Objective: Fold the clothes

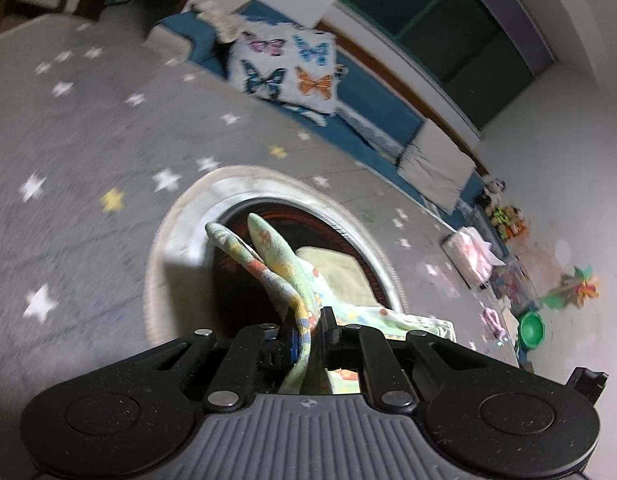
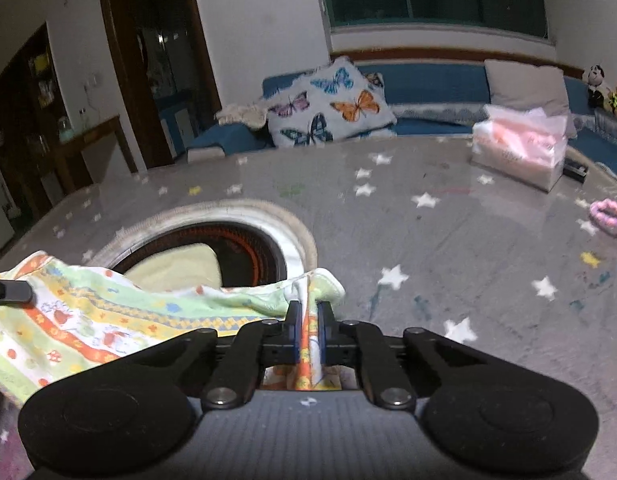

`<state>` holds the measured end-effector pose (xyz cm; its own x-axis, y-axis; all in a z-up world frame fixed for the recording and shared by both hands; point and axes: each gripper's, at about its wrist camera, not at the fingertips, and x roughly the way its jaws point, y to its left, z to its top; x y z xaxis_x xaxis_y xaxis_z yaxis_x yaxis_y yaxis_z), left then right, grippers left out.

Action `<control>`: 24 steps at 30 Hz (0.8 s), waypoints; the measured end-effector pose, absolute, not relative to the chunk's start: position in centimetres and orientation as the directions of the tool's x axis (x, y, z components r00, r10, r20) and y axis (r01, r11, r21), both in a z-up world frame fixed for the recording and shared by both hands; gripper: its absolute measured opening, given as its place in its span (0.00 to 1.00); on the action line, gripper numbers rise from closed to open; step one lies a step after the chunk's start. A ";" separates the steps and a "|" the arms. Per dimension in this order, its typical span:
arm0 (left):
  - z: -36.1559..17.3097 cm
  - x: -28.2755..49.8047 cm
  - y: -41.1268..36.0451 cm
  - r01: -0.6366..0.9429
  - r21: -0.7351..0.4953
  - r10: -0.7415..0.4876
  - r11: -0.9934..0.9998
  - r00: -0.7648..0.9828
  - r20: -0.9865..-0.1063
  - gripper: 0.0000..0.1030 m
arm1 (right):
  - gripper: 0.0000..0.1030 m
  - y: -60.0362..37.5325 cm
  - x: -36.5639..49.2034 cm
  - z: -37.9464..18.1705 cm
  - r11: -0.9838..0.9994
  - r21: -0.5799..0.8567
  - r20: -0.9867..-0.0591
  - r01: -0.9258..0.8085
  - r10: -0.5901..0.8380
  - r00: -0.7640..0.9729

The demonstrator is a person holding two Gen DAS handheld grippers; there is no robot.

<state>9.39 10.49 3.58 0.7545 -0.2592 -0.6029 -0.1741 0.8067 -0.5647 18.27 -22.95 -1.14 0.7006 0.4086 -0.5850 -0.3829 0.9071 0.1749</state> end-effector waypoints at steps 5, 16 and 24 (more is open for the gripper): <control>5.6 12.0 6.4 -0.063 -0.538 -0.310 0.841 0.758 -0.574 0.10 | 0.07 -26.6 17.8 1.5 0.935 0.152 -0.545 -0.319 0.349 0.763; 6.6 19.0 -4.6 0.147 -0.504 -0.446 0.851 0.709 -0.546 0.10 | 0.07 -36.8 18.6 4.0 0.992 0.085 -0.527 -0.095 0.125 0.841; 2.8 21.2 -8.7 0.150 -0.342 -0.353 0.928 0.650 -0.673 0.33 | 0.11 -41.0 20.3 0.8 0.999 0.038 -0.610 0.007 0.018 0.792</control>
